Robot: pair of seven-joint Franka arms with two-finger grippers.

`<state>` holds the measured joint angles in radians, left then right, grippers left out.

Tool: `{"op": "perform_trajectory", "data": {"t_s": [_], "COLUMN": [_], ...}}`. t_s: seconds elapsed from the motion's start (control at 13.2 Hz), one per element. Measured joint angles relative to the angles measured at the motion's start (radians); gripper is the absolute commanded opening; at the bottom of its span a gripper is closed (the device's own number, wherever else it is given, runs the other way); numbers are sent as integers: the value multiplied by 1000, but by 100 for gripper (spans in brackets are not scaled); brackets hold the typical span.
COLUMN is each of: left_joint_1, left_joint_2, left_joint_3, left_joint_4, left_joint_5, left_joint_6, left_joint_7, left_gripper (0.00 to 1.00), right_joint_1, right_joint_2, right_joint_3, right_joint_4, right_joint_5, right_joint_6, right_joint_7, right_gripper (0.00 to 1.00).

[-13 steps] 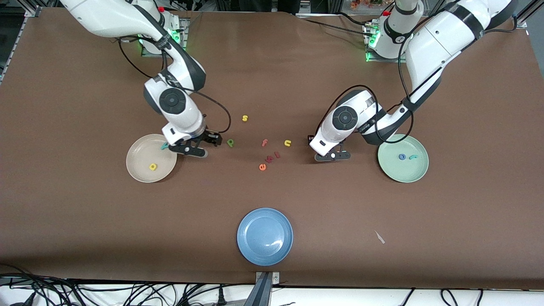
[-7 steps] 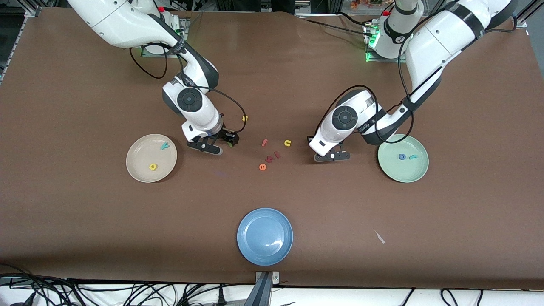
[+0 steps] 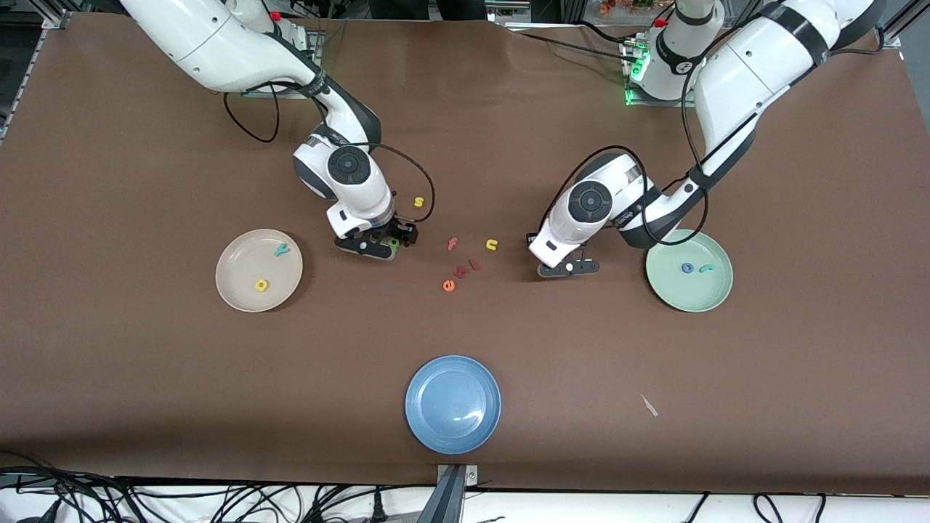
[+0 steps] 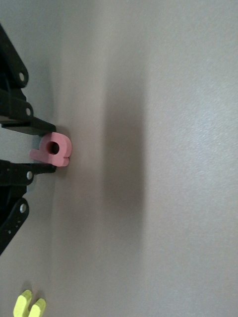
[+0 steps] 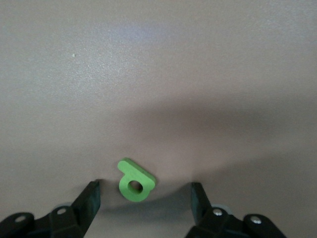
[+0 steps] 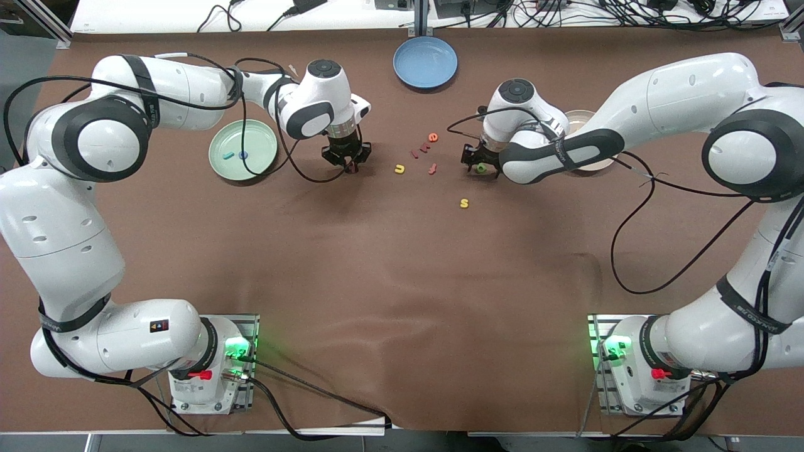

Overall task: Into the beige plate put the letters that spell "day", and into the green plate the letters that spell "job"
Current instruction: 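Grasp the pink a with the left gripper while the right gripper descends, then lift the pink a with the left gripper while the right gripper grasps green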

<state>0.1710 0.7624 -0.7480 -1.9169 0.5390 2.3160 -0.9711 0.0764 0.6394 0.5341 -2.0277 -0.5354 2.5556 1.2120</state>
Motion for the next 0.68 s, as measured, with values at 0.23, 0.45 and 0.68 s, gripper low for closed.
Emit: {"op": "perform_trajectory", "data": {"t_s": [0.23,0.45,0.68], "left_joint_1": [55,257,461], "left_joint_2": [-11,-27,-43], "left_joint_3": [-18,-168,-265], "left_joint_4": [38,66,79], "left_joint_5": [0,0,0], "left_joint_6": [-71,-222,-380], "left_joint_7": [30,134,310], "left_gripper": [4,4,4], "right_joint_1": [0,1,3], "right_joint_2": [0,-2,-8], "right_joint_3": [-1,0,0], "right_joint_4": [3,8,14], "right_joint_5": [-19,-23,-28], "right_joint_6": [0,1,0], "right_joint_7": [1,1,2], "right_gripper": [53,30,24]}}
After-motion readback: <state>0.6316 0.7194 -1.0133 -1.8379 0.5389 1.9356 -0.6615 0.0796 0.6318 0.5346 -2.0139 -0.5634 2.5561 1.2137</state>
